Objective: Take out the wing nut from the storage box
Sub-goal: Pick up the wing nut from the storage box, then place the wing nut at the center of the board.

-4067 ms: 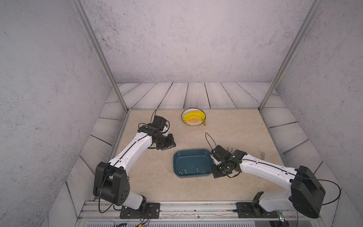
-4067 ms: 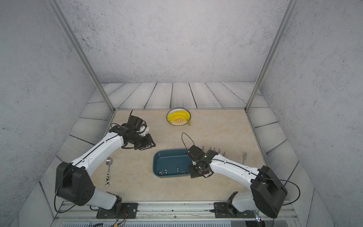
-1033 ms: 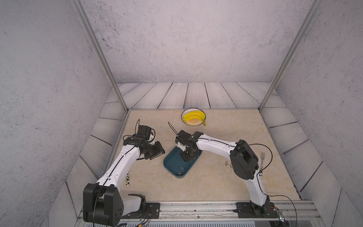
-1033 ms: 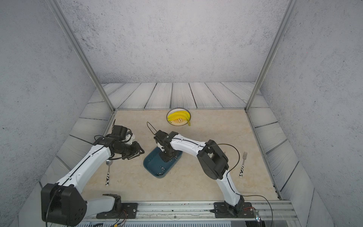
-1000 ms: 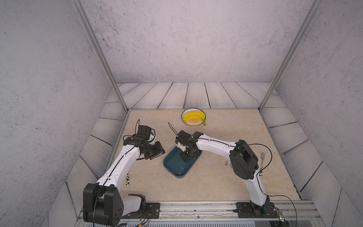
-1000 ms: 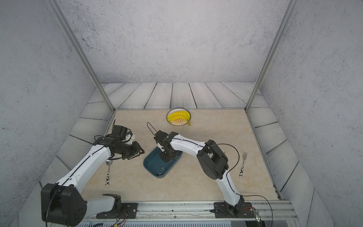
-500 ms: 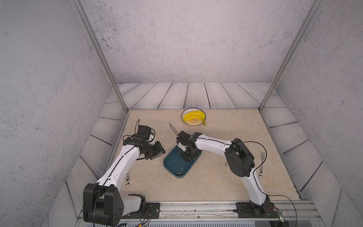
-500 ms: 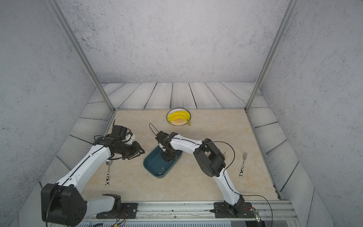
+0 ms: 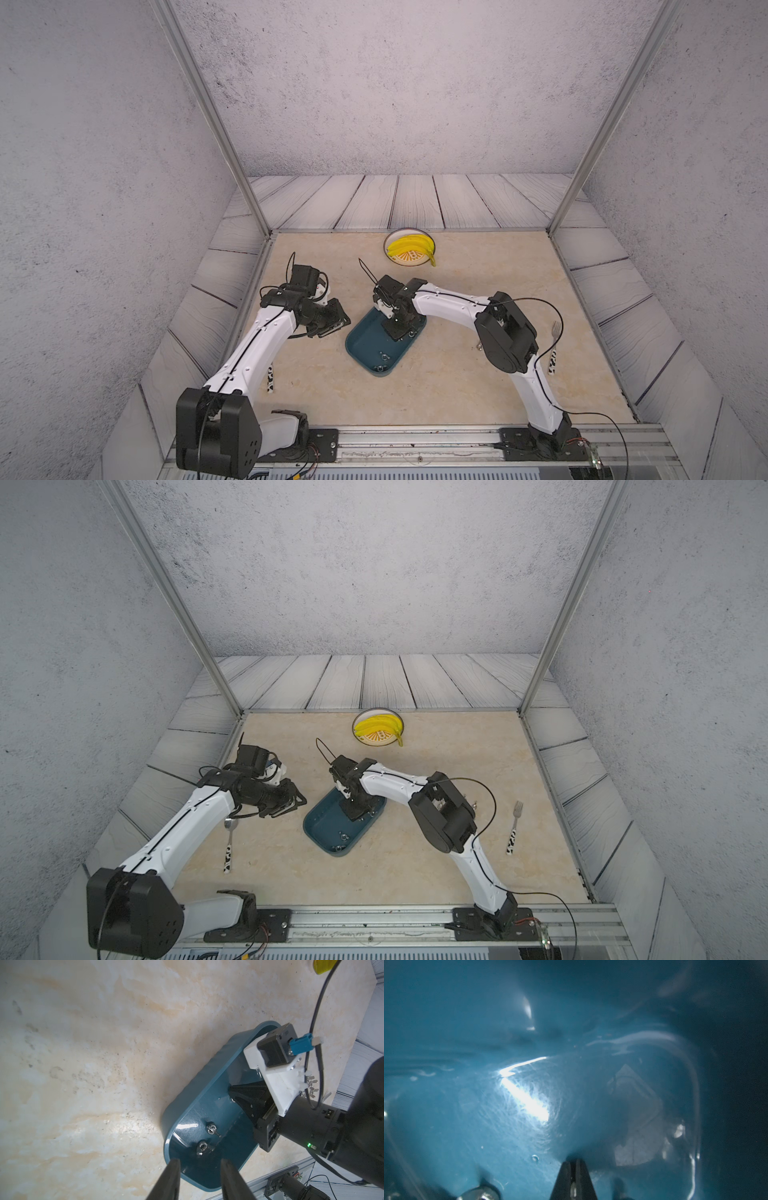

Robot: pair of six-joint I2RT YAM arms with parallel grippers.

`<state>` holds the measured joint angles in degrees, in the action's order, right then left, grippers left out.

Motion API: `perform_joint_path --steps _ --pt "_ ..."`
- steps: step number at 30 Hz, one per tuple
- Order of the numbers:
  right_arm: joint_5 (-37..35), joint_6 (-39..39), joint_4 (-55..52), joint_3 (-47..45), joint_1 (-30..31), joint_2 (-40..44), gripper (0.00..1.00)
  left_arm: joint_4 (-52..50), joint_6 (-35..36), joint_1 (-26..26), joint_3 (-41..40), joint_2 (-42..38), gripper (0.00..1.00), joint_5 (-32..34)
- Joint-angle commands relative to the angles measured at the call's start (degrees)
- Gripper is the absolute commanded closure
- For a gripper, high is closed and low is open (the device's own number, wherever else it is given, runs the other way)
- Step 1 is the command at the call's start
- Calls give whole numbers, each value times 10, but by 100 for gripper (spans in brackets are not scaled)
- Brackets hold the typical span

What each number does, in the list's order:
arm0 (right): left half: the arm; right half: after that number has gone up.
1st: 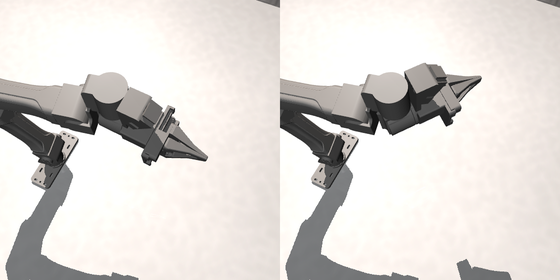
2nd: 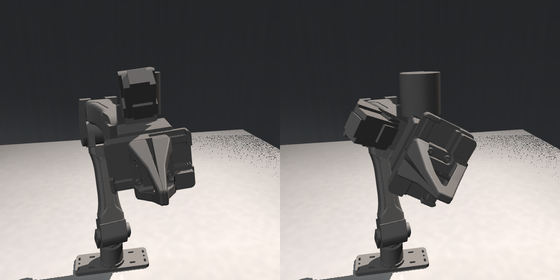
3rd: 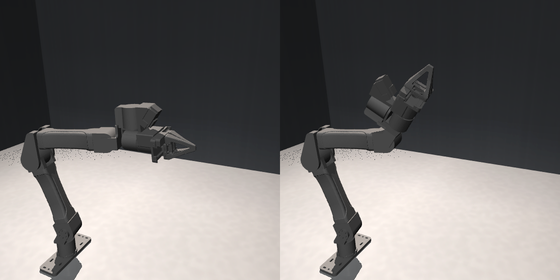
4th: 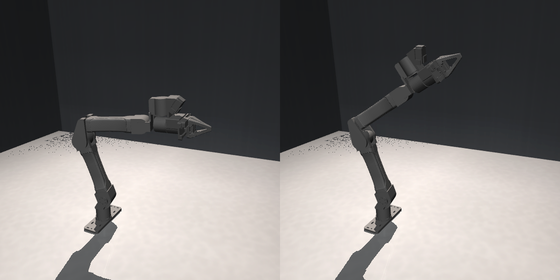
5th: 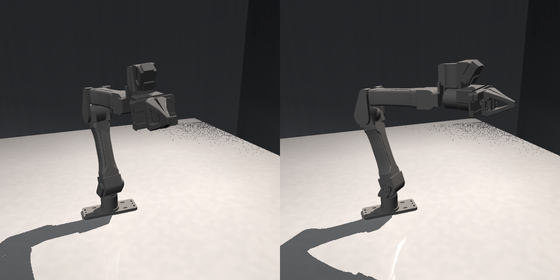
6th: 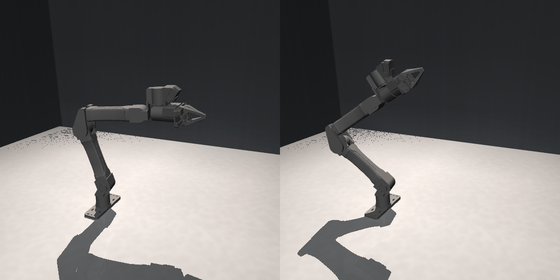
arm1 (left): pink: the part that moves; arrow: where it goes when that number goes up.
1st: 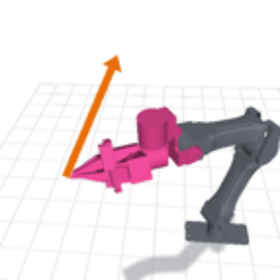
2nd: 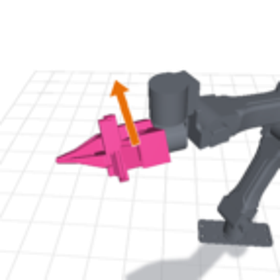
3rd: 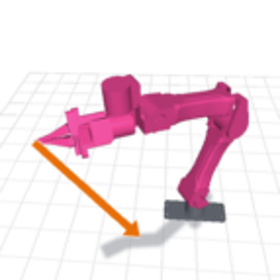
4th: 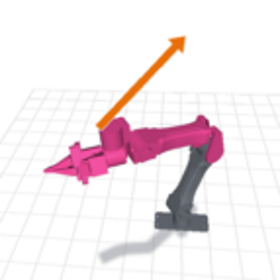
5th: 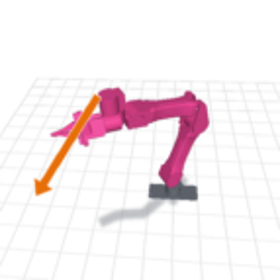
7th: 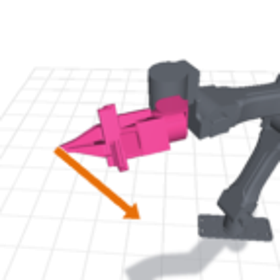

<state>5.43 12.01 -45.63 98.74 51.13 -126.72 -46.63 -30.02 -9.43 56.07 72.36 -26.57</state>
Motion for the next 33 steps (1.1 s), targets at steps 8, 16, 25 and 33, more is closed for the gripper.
perform_joint_path --steps 8,16,25,33 --pt "-41 59 9 -6 -4 89 100 14 -15 -1 2 9 63 -39" --pt "-151 118 16 -115 -60 218 100 35 -19 -77 53 40 58 -45" --pt "-202 201 83 -341 -128 312 100 31 -4 -180 107 104 57 -31" --pt "-205 243 124 -391 -140 291 100 27 0 -184 116 117 57 -34"
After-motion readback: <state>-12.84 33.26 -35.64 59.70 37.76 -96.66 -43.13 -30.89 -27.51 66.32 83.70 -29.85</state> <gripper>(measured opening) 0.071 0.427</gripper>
